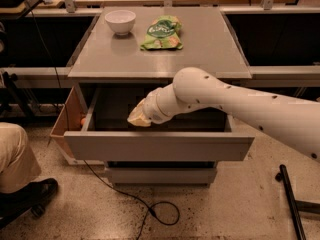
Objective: Close top drawer
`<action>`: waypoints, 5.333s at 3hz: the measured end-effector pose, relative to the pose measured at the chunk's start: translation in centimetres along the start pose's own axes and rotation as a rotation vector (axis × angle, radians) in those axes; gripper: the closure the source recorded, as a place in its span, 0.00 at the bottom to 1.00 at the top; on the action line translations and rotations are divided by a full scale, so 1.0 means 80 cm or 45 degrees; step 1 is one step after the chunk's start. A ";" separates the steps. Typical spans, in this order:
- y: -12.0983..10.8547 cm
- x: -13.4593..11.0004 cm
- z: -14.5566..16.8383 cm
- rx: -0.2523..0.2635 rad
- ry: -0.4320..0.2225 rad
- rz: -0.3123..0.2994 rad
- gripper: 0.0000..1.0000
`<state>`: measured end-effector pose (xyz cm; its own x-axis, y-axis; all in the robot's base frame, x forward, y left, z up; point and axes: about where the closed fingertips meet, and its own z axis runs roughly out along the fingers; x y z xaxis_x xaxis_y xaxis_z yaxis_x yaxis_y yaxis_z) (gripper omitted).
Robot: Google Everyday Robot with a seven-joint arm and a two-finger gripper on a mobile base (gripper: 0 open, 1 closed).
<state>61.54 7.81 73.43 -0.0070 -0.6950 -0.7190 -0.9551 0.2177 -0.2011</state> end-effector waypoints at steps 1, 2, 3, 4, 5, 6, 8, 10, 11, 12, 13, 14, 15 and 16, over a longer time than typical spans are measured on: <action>0.012 0.008 -0.015 0.002 -0.004 0.019 1.00; 0.006 0.005 -0.044 0.019 0.004 0.038 1.00; 0.023 0.019 -0.074 -0.007 -0.002 0.073 1.00; 0.059 0.038 -0.100 -0.045 0.004 0.129 1.00; 0.102 0.061 -0.132 -0.077 0.021 0.202 1.00; 0.102 0.061 -0.132 -0.077 0.021 0.202 1.00; 0.121 0.076 -0.081 -0.009 -0.125 0.331 1.00; 0.102 0.083 -0.042 0.131 -0.199 0.353 1.00; 0.079 0.082 -0.029 0.203 -0.225 0.347 1.00; 0.061 0.075 -0.012 0.237 -0.255 0.342 1.00; 0.045 0.059 0.007 0.248 -0.294 0.332 1.00; 0.018 0.028 0.036 0.261 -0.358 0.309 1.00; 0.000 0.005 0.057 0.268 -0.397 0.287 1.00; -0.007 0.001 0.068 0.279 -0.403 0.275 1.00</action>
Offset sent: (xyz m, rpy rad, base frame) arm -0.0148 -0.0434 0.0351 0.0055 0.0084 -0.0584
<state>63.67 11.33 69.87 -0.0760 -0.3806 -0.9216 -0.8561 0.4987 -0.1353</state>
